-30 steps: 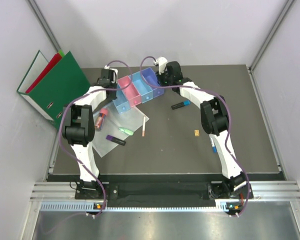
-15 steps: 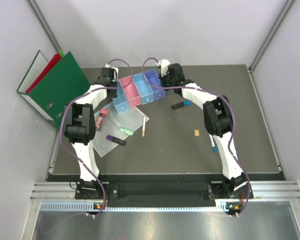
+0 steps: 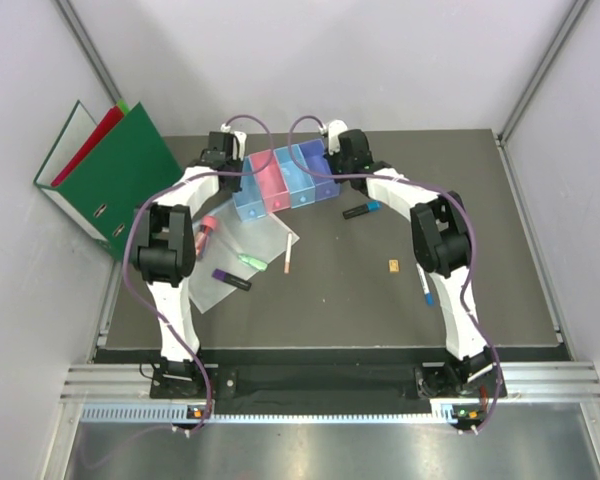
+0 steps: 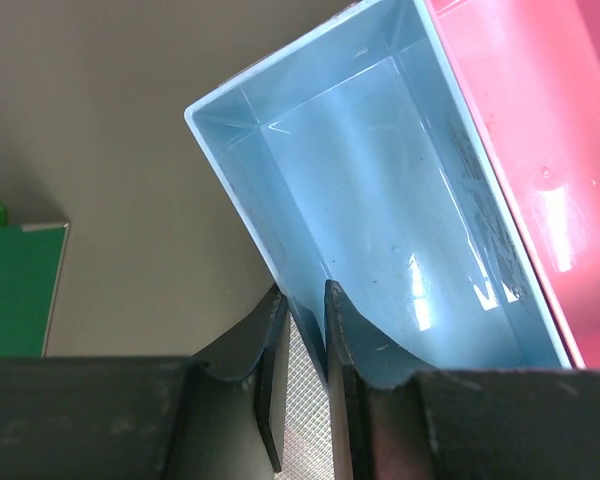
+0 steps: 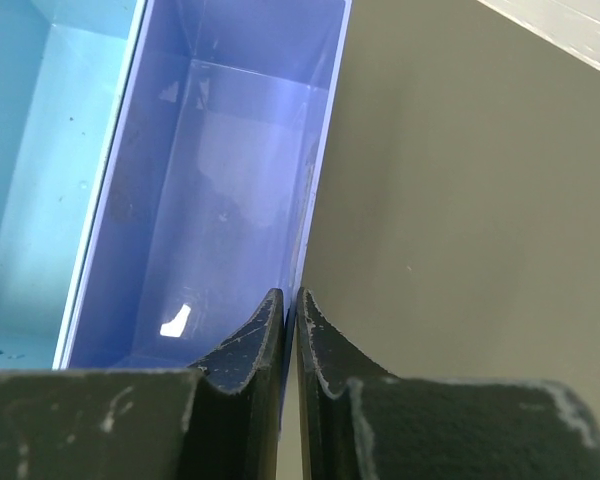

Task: Sort the stationery into containers
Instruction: Move the storage box to the center of the board.

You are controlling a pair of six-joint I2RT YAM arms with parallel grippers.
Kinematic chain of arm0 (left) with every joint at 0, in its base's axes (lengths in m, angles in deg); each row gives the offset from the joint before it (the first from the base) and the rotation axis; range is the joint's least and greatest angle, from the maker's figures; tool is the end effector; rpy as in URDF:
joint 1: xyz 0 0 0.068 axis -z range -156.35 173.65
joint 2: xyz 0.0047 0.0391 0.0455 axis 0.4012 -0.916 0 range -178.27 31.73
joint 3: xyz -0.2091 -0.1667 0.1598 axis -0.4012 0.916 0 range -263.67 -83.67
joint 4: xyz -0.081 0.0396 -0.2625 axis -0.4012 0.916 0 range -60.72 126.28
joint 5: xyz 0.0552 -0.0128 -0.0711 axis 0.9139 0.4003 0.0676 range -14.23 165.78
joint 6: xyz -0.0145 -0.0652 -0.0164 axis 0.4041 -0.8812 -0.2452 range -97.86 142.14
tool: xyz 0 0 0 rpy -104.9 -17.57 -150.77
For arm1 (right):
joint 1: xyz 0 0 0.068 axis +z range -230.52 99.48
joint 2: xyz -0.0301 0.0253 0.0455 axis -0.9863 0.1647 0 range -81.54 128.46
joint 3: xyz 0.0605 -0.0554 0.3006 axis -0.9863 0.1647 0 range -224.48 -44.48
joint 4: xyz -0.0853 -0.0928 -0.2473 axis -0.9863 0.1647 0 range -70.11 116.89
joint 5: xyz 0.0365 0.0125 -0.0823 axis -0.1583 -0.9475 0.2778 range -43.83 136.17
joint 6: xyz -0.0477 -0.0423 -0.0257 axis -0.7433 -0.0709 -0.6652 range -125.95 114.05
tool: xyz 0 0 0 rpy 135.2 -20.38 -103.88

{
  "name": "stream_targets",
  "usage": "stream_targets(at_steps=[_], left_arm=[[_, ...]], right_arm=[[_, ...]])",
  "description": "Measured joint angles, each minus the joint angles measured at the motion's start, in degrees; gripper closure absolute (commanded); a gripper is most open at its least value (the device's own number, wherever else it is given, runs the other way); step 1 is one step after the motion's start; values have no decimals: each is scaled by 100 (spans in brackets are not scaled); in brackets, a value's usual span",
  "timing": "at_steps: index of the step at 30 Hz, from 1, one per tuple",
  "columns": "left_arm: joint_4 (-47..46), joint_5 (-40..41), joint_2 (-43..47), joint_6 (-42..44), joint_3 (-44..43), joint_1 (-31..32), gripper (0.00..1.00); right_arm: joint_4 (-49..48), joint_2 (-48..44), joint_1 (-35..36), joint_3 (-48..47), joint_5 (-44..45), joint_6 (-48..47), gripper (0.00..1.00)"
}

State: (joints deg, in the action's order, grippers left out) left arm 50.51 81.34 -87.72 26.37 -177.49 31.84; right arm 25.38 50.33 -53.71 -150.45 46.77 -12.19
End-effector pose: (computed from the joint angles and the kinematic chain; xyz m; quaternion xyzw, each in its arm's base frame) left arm 0.5156 -0.0687 0.2243 0.0827 0.9254 0.0324 0.3685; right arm 0.5317 0.2680 0.2118 -0.2455 0.8367 0.0830 0.4824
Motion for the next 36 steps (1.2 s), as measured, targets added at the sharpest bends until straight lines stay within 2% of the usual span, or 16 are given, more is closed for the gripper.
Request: stream_targets(at_steps=[14,18,29,33,36], left_arm=[[-66,-238,-173,170,-245,229,83],[-20,-286,-367,190,-553,240,85],[-22,-527,-555,214,-841,387,93],[-26,-535,-555,214,-841,407,100],[-31,-535,-555,214,-841,409,100]], right_arm=[[140,-350,-44,442,647,46,98],[140,-385,-44,496,787,68,98],[269,-645,-118,822,1161,225,99],[348,-664,-133,817,1202,238,100],[402,-664,-138,789,1202,238,100]])
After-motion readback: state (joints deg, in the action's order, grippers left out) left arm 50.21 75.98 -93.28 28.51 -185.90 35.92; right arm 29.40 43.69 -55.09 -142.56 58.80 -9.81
